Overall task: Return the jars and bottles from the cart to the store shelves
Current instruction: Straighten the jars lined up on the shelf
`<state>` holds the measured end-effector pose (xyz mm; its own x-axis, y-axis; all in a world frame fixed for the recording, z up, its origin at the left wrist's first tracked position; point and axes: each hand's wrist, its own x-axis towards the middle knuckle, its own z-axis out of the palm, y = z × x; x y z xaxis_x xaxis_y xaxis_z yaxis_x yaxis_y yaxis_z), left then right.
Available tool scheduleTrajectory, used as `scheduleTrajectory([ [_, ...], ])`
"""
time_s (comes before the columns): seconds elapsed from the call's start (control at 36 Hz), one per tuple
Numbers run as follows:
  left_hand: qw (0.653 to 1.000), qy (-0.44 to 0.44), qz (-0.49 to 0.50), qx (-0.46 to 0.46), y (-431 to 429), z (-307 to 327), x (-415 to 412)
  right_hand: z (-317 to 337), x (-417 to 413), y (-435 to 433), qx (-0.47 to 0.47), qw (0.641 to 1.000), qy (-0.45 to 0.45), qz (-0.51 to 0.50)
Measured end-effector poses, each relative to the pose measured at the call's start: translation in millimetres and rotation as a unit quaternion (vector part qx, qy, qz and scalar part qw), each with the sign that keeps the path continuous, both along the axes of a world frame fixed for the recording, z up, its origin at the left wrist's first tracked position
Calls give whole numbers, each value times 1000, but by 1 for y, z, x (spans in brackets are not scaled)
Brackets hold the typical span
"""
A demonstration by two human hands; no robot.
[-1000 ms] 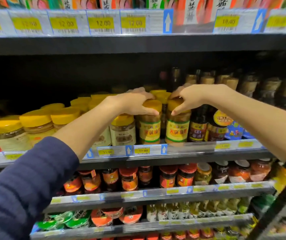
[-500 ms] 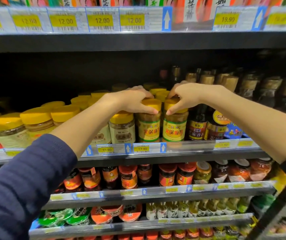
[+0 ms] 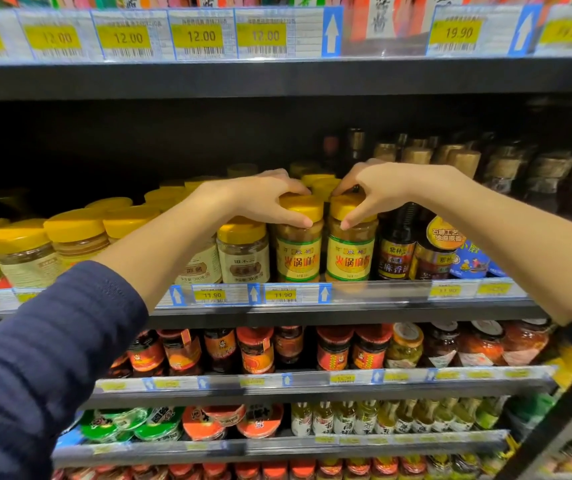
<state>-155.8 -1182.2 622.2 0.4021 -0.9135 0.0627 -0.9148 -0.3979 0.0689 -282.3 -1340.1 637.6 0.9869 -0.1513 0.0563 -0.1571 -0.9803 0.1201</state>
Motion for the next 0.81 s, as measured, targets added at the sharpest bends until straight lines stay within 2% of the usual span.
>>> scheduleTrajectory([
  [0.28, 1000, 11, 5, -14, 7, -1, -4, 2, -3, 2, 34, 999, -3, 3],
  [0.39, 999, 27, 14, -44, 30, 8, -1, 16, -2, 19, 65, 995, -53, 60],
  [0.53, 996, 20, 47, -71, 72, 15, 13, 24, 10, 56, 78, 987, -73, 121],
  [0.67, 994, 1, 100, -41, 106, 9, 33, 15, 37, 89, 63, 987, -57, 134],
  [0.81, 994, -19, 109, -14, 125, 2, 52, 1, 63, 109, 46, 993, -34, 103],
])
